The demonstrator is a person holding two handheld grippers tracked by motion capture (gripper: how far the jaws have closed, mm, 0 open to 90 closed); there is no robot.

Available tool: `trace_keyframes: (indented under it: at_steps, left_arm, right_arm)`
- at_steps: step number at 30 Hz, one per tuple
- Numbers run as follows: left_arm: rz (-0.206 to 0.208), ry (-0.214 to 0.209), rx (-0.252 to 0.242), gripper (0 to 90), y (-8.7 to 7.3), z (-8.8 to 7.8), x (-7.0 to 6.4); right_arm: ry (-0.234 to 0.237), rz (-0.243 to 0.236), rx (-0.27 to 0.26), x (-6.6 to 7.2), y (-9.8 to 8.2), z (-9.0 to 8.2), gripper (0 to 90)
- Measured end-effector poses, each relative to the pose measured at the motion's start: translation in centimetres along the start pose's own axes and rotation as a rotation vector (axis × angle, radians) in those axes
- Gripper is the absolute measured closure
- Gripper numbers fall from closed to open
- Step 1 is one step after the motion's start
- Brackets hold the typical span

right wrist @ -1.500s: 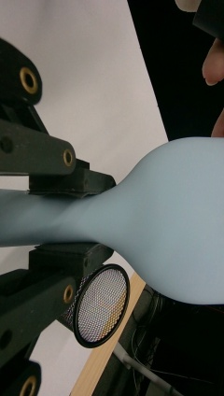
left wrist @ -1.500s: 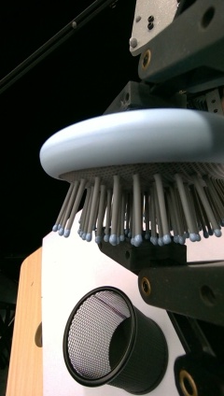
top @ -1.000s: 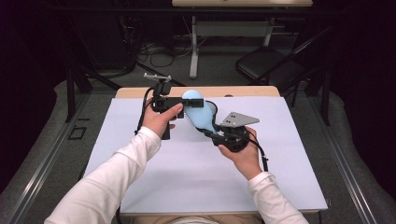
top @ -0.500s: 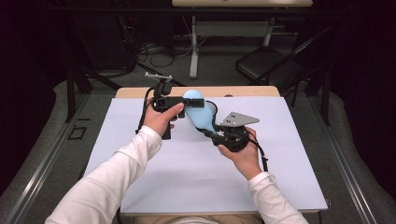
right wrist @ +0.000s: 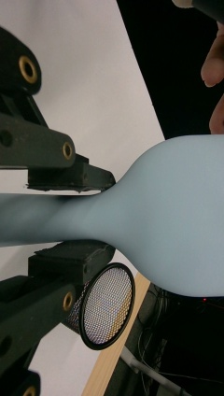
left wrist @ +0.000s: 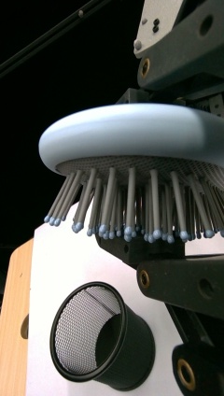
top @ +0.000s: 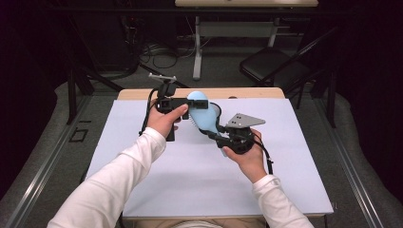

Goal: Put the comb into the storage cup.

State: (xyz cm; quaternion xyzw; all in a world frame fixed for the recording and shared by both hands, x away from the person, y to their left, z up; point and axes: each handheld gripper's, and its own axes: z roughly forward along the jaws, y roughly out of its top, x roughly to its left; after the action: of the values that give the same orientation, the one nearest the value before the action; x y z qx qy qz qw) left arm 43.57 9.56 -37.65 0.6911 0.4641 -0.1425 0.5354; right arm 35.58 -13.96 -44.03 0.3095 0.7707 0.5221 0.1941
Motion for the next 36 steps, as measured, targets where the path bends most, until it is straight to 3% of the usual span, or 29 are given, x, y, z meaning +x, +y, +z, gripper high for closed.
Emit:
trace_keyframes:
  at_steps: [22, 36]
  left_arm:
    - [0.001, 0.04, -0.062, 49.7, 0.9, -0.6, 1.3]
    - [0.01, 0.062, -0.125, 49.6, 1.6, -1.0, 1.6]
  right_arm:
    - [-0.011, 0.017, -0.012, -0.5, 0.1, 0.0, 42.7]
    - [-0.016, 0.046, -0.052, -1.0, 0.4, -0.6, 39.2]
